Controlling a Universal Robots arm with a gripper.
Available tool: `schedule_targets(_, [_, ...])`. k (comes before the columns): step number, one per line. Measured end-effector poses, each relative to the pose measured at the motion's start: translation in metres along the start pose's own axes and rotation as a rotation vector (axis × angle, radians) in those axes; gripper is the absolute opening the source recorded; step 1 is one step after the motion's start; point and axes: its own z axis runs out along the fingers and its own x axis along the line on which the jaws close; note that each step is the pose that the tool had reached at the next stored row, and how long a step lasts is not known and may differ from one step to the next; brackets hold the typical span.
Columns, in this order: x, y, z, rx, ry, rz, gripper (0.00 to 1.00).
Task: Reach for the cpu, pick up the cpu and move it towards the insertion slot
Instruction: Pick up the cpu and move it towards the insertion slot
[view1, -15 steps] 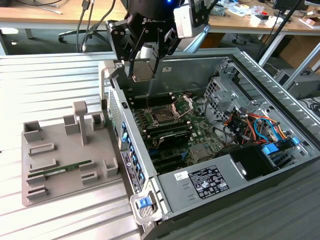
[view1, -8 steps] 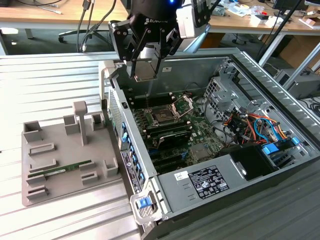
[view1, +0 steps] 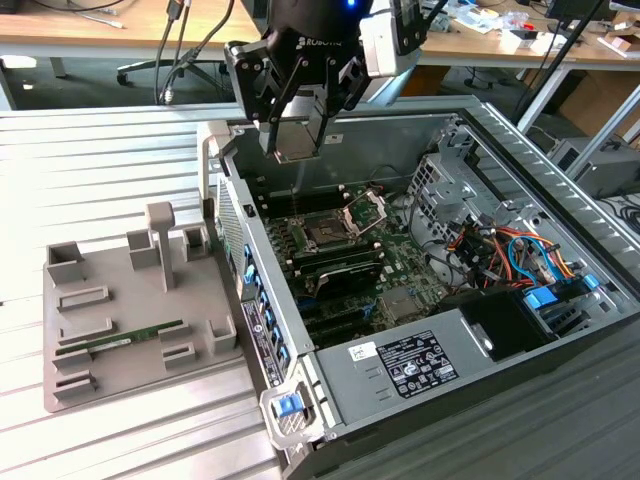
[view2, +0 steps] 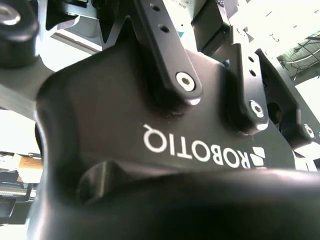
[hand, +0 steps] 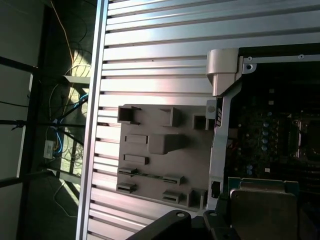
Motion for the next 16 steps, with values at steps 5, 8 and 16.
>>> schedule_targets(5, [-0.0031,-0.0003,0.0001,0.0,0.0,0.0,0.55])
schedule_targets(8, [-0.0051,-0.0006,0.0001,0.0,0.0,0.0,0.55])
schedule_targets(16, [-0.0109,-0.0012,0.0003,0.0,0.0,0.0,0.55])
